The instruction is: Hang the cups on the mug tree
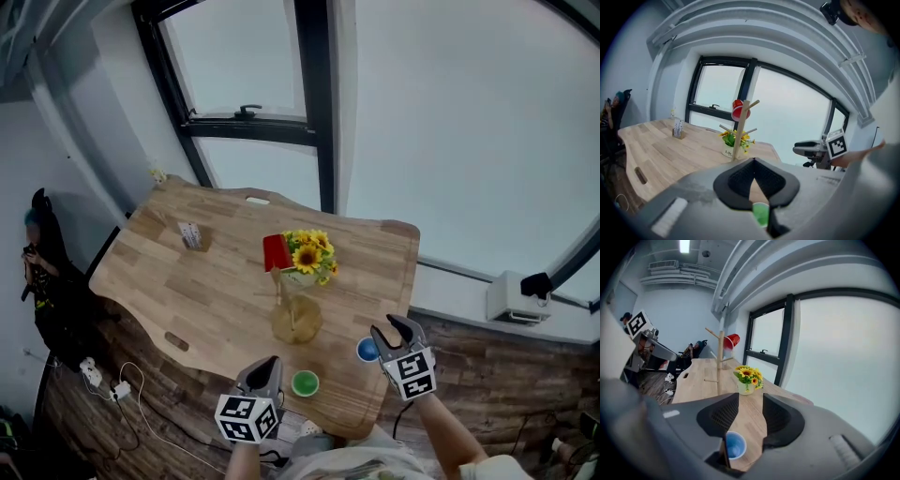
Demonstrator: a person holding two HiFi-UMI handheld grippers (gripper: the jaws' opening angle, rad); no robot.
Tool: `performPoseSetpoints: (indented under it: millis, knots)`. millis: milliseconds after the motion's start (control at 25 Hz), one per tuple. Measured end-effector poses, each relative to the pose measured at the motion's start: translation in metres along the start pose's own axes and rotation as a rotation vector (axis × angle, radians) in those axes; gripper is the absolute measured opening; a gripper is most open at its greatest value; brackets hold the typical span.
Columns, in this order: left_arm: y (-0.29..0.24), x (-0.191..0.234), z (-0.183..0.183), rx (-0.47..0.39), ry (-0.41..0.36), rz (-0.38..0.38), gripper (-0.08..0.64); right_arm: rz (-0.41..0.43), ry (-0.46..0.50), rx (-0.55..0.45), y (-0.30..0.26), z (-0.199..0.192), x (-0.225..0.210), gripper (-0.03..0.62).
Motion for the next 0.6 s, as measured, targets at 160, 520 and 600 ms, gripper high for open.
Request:
performPoseSetpoints:
  millis: [160, 520, 600]
  knots:
    - [-0.005, -0.003, -0.006, 0.023, -0.002, -0.01, 0.002, 0.01, -0.036, 0.099, -0.001, -0.029, 0.002, 0.167]
    - [-0.016, -0.009, -0.017, 0.063, 0.001, -0.025, 0.002, 0.044, -0.179, 0.279, -0.001, -0.084, 0.012, 0.17]
    - [-0.018, -0.009, -0.019, 0.067, 0.007, -0.025, 0.002, 0.052, -0.219, 0.319, -0.002, -0.096, 0.016, 0.183]
Point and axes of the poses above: the fingertips, and each gripper's own axes: y backward along the fingers, x to its left, z out of its top, the point moved 6 cm from there along y, backward along the fingers, and after that the axes turned 15 degrees about -z, right-handed, at the moved point
